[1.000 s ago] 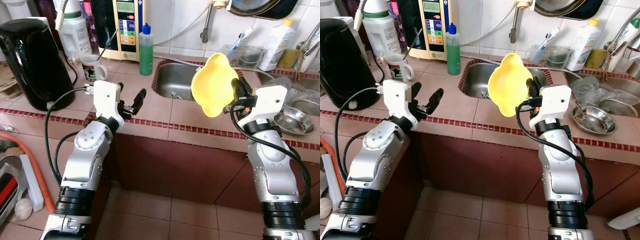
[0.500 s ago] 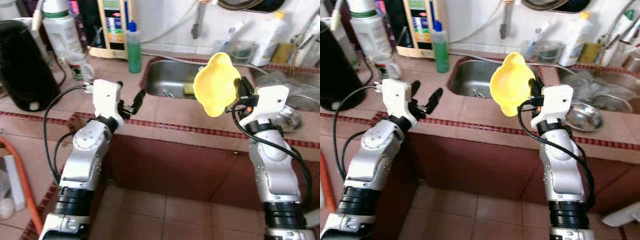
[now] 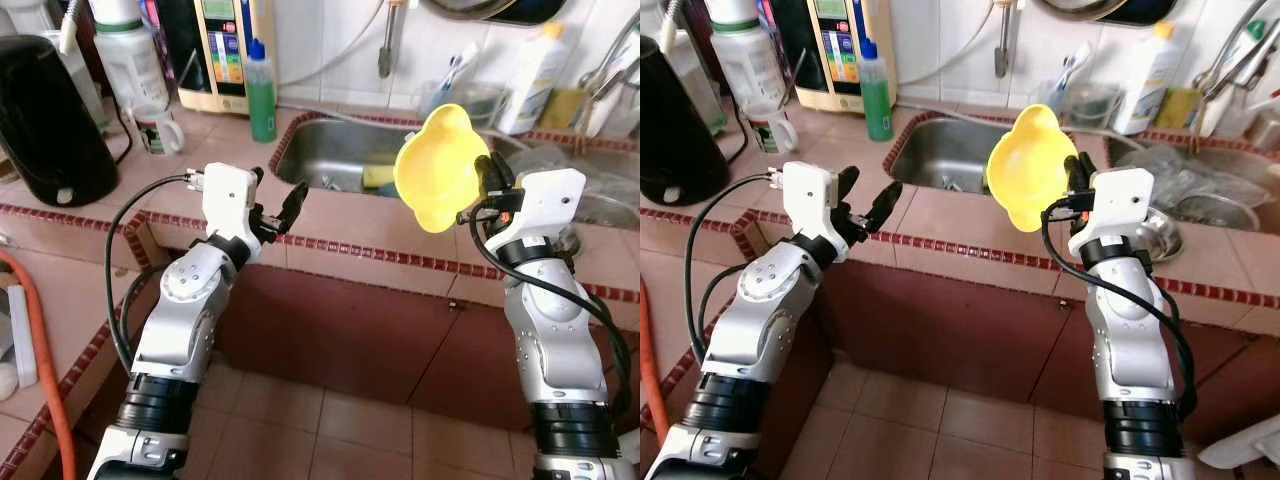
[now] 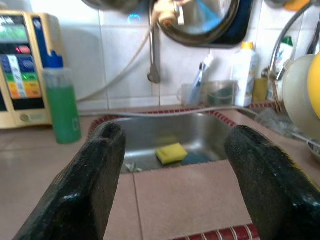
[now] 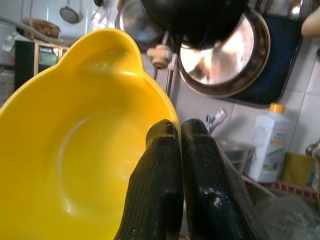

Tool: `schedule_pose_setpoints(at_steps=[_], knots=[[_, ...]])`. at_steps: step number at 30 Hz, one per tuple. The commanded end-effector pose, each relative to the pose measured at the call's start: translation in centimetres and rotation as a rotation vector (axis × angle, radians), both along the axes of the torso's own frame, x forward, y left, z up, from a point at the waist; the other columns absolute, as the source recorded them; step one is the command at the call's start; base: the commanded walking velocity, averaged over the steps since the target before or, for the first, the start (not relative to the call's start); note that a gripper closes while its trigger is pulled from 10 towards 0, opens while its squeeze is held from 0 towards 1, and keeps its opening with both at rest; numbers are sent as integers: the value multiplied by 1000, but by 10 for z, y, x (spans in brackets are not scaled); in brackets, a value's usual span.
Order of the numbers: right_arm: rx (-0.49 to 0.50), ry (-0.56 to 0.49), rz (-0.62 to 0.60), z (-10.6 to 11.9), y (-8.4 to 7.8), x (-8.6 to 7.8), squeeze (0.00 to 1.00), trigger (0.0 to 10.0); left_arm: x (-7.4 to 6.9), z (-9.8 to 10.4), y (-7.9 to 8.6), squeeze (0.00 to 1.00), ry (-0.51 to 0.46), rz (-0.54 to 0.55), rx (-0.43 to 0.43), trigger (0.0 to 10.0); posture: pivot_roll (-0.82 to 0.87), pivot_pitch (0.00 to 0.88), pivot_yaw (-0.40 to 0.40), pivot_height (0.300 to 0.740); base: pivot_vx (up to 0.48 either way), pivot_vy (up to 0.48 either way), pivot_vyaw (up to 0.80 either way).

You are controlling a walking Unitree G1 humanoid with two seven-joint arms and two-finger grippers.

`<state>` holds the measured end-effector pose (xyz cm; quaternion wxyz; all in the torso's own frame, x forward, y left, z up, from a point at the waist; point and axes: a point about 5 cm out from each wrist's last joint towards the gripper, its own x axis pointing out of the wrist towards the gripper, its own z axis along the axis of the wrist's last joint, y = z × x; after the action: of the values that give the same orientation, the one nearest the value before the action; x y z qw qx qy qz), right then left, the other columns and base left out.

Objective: Kitchen organization

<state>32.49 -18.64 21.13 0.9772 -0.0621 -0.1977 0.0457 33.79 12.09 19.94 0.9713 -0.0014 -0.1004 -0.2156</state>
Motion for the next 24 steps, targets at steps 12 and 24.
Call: schedule_pose_setpoints(at_steps=[12,24], knots=[[-7,-37,17,9,5,2,0,10000,-1,4,0,0,-24,-15,3,10000,-17,0,-11,740,388,0,0],[8,-16,20,8,5,3,0,10000,-2,3,0,0,-23,-22,3,10000,-16,0,-13,740,393,0,-52]])
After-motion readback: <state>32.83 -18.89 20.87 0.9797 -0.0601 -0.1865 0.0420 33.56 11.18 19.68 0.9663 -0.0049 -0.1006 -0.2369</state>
